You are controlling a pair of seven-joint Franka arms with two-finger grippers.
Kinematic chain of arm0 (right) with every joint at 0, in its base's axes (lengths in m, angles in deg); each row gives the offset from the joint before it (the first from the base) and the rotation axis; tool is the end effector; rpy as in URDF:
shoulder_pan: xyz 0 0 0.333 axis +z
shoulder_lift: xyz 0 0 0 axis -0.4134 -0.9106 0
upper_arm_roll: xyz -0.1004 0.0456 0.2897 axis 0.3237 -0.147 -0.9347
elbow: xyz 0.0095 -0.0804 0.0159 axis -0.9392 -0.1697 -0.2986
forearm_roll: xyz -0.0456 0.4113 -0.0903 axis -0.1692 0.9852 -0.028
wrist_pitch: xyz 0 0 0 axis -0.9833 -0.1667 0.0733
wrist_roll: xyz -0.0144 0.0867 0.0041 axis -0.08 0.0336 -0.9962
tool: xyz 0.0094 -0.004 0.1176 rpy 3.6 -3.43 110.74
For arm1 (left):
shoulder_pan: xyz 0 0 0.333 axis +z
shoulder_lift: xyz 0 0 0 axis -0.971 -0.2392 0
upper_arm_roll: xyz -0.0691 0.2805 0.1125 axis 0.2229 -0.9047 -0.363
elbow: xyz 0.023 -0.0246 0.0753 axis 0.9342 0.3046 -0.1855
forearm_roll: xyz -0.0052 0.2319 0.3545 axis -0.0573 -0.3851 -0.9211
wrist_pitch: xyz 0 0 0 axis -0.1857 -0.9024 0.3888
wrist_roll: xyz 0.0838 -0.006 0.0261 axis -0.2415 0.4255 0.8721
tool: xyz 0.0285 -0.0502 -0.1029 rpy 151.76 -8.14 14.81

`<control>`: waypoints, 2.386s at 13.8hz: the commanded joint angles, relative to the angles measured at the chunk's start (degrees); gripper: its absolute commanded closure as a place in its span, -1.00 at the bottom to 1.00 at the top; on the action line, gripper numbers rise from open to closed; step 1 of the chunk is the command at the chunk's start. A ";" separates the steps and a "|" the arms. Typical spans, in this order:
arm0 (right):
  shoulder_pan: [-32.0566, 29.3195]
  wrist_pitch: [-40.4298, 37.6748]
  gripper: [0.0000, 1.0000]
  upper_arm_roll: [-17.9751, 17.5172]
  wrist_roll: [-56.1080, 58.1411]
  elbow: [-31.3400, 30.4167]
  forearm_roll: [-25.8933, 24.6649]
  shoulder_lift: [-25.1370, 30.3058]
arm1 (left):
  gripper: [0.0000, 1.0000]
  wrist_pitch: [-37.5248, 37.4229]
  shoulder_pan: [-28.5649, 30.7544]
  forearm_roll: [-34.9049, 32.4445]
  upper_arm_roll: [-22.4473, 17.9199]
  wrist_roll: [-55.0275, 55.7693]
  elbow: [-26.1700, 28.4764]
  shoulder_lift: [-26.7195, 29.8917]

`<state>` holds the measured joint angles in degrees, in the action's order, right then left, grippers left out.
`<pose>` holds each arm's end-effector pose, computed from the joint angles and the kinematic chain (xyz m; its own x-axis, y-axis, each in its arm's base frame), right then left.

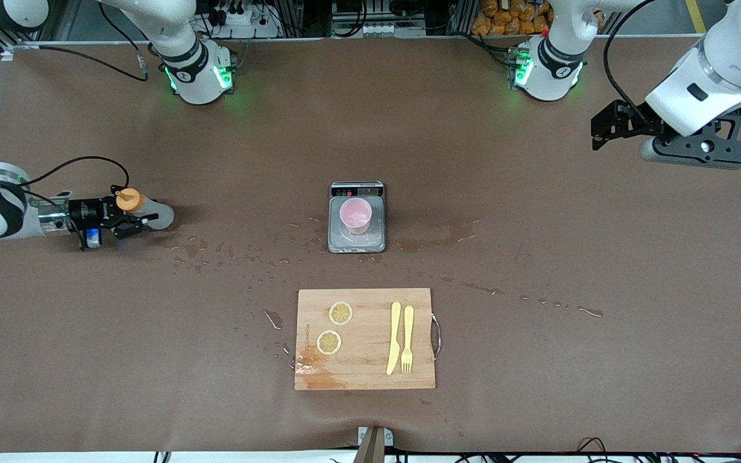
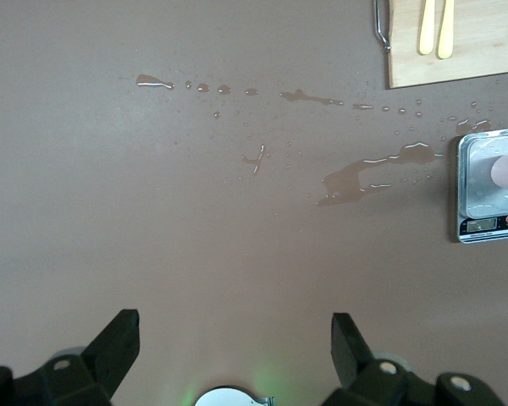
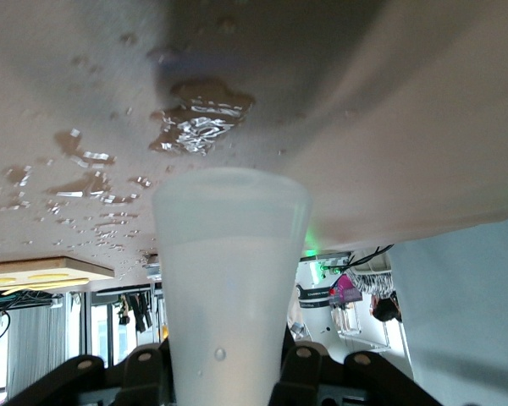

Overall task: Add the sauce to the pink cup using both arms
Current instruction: 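Carry the sauce bottle back and set it on the table, then open the right gripper and withdraw it from the bottle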

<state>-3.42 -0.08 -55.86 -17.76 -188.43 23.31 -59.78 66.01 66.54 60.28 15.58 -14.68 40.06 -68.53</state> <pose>0.4970 -0.1769 0.1018 -0.0258 -0.3404 -0.9399 -0.9752 -0.1983 0.0986 0.5554 -0.1393 0.6174 0.9873 -0.1391 -0.0762 -0.1379 -0.9902 0.0209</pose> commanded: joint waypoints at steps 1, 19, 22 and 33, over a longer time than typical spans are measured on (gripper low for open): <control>-1.96 -1.62 1.00 -1.10 1.40 2.50 1.16 -1.92 | -1.00 0.44 0.13 0.99 0.04 0.98 -0.01 -0.01; 1.90 -20.50 -1.00 -1.27 -3.35 32.97 -12.27 -3.68 | -1.00 0.44 0.21 0.99 0.04 0.98 -0.10 -0.28; 7.17 -24.11 -1.00 -1.27 -3.35 38.87 -17.90 -2.63 | -1.00 0.44 0.30 0.99 0.04 0.98 -0.10 -0.19; 23.69 -17.88 -1.00 -1.53 2.24 47.33 -34.33 10.02 | -1.00 0.35 0.74 0.99 0.04 0.89 -0.10 -0.01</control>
<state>17.57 -18.95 -57.56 -19.49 -140.47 -6.91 -53.09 66.07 67.02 60.28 15.55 -14.68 40.06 -68.88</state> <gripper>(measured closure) 0.000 0.000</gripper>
